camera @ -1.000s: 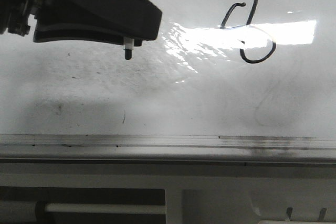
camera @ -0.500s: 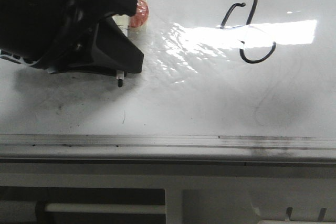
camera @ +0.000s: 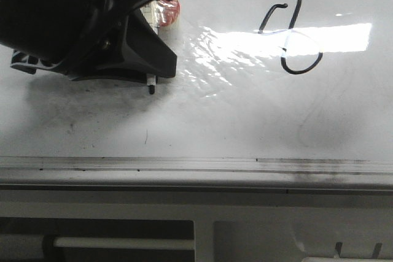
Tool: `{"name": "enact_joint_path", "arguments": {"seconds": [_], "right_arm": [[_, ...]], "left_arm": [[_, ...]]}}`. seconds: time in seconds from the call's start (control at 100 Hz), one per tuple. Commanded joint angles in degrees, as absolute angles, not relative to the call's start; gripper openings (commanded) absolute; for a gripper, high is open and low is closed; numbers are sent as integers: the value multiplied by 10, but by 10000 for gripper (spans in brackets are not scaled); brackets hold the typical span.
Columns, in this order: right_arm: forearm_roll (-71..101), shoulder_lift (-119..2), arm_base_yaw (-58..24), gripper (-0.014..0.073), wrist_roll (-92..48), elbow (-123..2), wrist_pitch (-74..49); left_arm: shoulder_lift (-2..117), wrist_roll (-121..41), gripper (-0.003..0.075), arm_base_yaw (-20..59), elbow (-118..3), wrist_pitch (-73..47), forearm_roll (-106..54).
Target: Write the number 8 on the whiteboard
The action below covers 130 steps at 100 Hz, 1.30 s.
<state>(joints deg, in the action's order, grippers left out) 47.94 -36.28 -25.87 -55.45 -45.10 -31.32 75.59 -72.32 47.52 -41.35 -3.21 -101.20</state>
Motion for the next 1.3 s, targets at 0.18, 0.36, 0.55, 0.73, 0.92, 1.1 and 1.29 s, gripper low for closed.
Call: {"name": "enact_joint_path", "arguments": {"seconds": [0.18,0.36,0.55,0.73,0.92,1.1,1.29], "right_arm": [[522,-362,-254,-63,-554,-472,-285],[525,-362,-254,-63,-554,-472,-285],[525,-362,-254,-63,-554,-472,-285],[517,-361,-254,-63,-554,-472,-274],[421,-330,-254,-58,-554,-468,-267],[371,-253,-254,-39,-554,-424,-224],[370,-163,-254,-42,-554,-332,-158]], "left_arm": [[755,-720,219,474,-429,21,-1044],[755,-720,266,474,-429,39,-1054],[755,-722,517,474,-429,42,-1054],[747,-723,630,474,-428,73,-1054],[683,-725,621,474,-413,79,-1054],[565,-725,496,474,-376,38,-1050],[412,-725,125,474,-323,21,-1015]]}}
